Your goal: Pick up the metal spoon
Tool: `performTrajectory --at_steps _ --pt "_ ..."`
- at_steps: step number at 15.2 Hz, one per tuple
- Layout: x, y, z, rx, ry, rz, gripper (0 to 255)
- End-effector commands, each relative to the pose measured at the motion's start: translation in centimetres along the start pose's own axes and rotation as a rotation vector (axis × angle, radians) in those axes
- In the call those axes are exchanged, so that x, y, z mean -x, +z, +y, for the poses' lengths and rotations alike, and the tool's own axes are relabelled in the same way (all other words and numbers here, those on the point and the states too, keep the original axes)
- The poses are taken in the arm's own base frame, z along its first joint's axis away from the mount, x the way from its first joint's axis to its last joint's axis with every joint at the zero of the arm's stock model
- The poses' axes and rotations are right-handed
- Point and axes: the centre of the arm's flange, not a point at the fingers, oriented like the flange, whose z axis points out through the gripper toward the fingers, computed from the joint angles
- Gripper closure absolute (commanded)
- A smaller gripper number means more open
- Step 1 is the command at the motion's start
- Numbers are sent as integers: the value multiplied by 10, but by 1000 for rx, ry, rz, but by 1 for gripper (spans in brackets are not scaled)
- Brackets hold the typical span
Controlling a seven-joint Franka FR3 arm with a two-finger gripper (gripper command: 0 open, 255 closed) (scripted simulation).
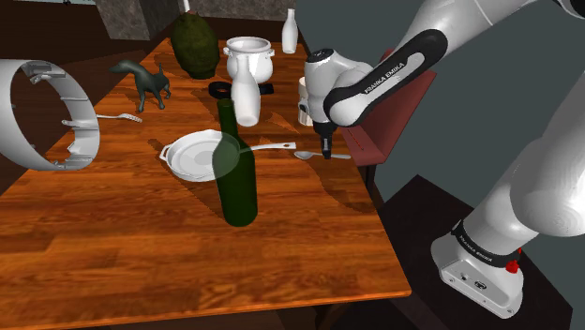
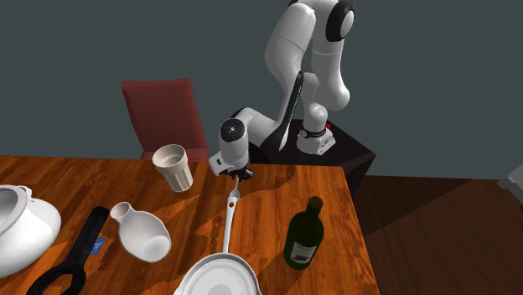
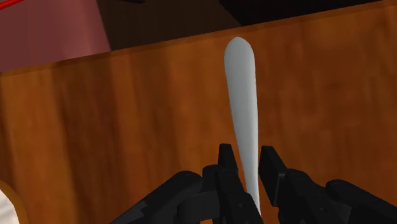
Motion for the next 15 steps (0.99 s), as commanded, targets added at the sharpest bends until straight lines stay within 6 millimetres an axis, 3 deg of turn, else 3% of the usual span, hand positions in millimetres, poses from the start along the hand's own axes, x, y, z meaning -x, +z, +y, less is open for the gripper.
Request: performTrajectory --at_steps 1,15 --pt "0 0 0 0 0 0 255" --pt "15 -67 9 0 0 0 255"
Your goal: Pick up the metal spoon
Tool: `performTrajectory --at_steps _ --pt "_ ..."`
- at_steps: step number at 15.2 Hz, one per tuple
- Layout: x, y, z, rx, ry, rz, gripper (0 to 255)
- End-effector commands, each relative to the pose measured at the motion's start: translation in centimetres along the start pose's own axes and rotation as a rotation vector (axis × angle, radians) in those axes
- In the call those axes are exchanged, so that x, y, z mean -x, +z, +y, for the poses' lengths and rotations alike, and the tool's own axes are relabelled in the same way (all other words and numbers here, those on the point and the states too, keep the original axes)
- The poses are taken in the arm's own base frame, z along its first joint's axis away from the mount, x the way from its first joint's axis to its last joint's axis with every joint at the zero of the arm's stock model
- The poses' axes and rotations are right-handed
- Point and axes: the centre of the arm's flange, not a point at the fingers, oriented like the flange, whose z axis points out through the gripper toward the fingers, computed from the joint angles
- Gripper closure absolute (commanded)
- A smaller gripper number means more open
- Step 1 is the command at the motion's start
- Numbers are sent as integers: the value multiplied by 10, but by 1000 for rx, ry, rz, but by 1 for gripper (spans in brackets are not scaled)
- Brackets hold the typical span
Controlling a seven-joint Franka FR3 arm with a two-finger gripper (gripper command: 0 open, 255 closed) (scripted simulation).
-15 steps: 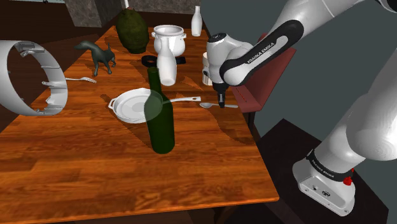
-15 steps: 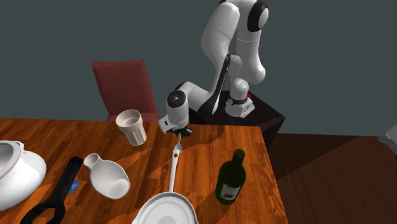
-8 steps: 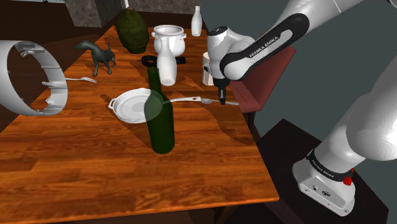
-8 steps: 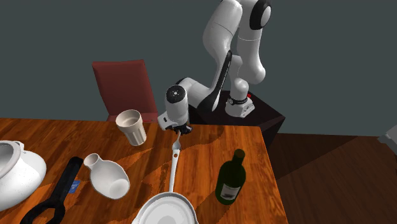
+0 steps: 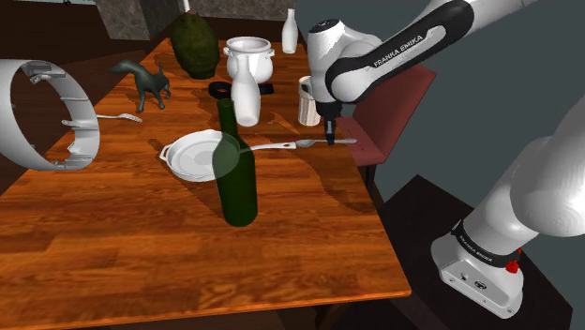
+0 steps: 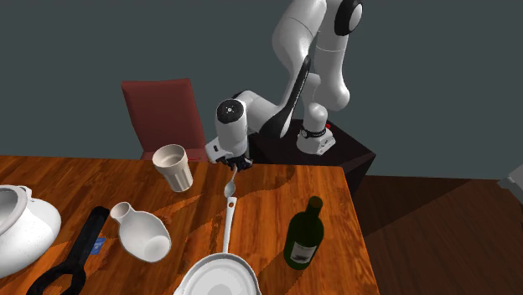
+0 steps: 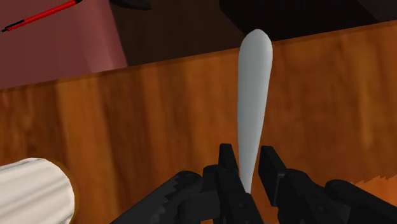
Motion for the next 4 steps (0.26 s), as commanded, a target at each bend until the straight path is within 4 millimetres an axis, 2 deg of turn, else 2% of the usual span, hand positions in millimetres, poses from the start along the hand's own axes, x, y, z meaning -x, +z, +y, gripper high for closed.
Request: performTrajectory --at_steps 1,4 --pt "2 -11 1 0 0 0 255" --pt "4 -17 2 0 0 0 255"
